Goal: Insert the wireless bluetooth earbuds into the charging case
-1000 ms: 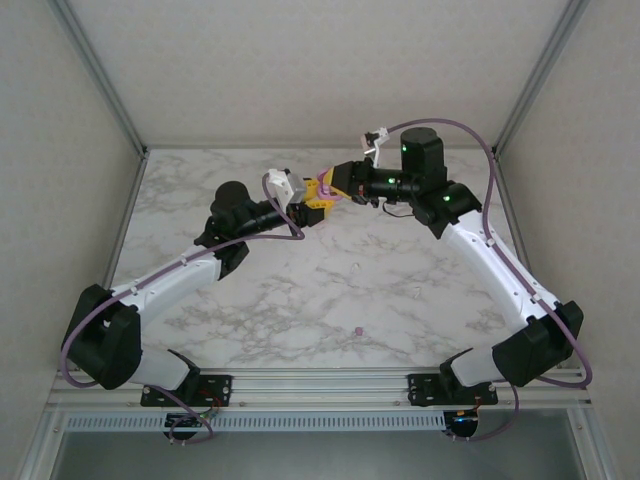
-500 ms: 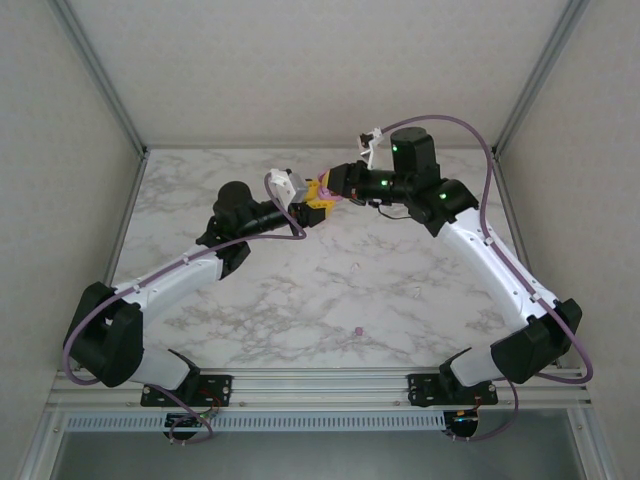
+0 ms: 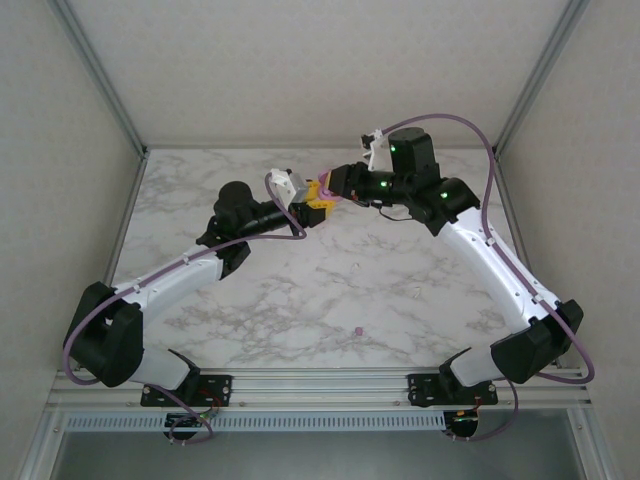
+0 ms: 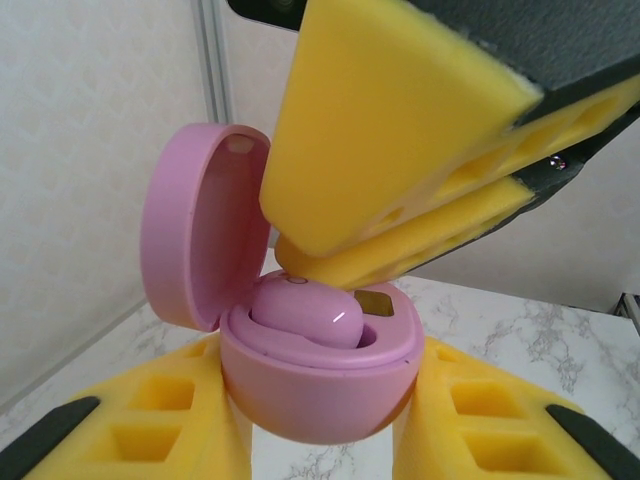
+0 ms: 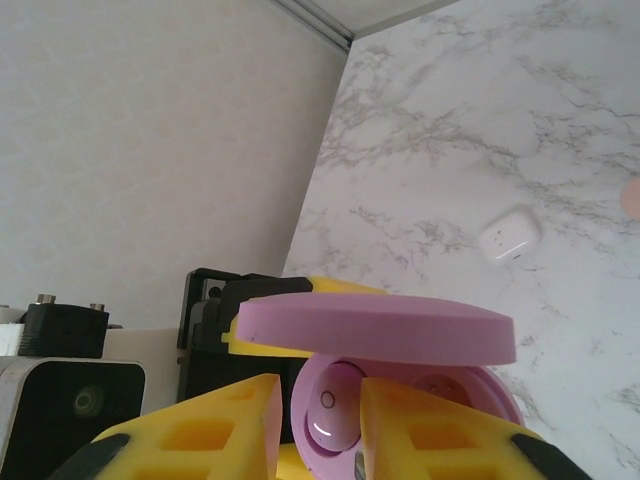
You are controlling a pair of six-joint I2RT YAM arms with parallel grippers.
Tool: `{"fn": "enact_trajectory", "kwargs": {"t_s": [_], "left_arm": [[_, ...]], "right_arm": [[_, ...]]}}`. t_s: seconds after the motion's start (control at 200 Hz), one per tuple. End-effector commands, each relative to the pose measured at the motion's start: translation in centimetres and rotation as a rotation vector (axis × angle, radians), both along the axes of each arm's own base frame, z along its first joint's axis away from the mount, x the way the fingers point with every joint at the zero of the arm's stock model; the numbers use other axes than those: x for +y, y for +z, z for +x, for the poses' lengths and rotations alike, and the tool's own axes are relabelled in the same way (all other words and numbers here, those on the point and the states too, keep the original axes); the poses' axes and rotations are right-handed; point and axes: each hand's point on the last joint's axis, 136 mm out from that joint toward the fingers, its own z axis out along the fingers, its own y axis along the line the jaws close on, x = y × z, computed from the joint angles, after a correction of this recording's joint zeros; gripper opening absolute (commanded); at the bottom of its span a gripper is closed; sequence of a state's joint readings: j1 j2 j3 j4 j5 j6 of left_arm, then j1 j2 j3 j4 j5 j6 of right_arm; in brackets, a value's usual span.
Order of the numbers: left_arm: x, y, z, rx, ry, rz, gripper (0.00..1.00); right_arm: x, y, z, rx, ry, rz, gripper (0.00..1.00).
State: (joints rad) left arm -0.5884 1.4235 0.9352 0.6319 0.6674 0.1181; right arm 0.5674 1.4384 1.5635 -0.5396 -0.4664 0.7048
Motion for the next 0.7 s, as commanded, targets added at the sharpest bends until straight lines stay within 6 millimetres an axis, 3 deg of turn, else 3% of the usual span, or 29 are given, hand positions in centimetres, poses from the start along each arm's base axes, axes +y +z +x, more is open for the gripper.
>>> {"fn": "enact_trajectory", "kwargs": {"t_s": [0.0,0.115,0.245,0.4,0.481,0.591,0.691], "left_arm": [[0.0,4.2,-0.3,-0.088,0.003,-0.081,0.23],[0.1,3.9,-0.2,-0.085,0.018,-0.074,0.23],[0.6,3.3,0.1,-0.084,0.052,-0.058,0.23],[1.3,2.9,0.3,-0.078,0.096,-0.054,0.22],[2.0,3.1,0.3,-0.078,0.128,-0.059,0.22],[2.9,3.1,0.1,-0.074,0.168,-0.061,0.23],[3.7,3.1,-0.3,-0.071,0.193,-0.059,0.23]], "right_arm": [[-0.5,-0.1,-0.2,0.001,-0.015,-0.038,0.3],[-0.5,1.2,-0.8,-0.023,0.003,-0.014,0.37],[-1.0,4.1,-2.8,-0.106,0.053,0.031,0.44],[-4.9,5.2,-4.8,-0.215,-0.028,-0.063,0.46],[-8.6,3.2,-4.9,-0.213,-0.178,-0.183,0.45],[-13.4,-1.8,-5.5,-0.11,-0.352,-0.33,0.45],[-15.2,-6.7,-6.8,0.028,-0.397,-0.417,0.45]]}}
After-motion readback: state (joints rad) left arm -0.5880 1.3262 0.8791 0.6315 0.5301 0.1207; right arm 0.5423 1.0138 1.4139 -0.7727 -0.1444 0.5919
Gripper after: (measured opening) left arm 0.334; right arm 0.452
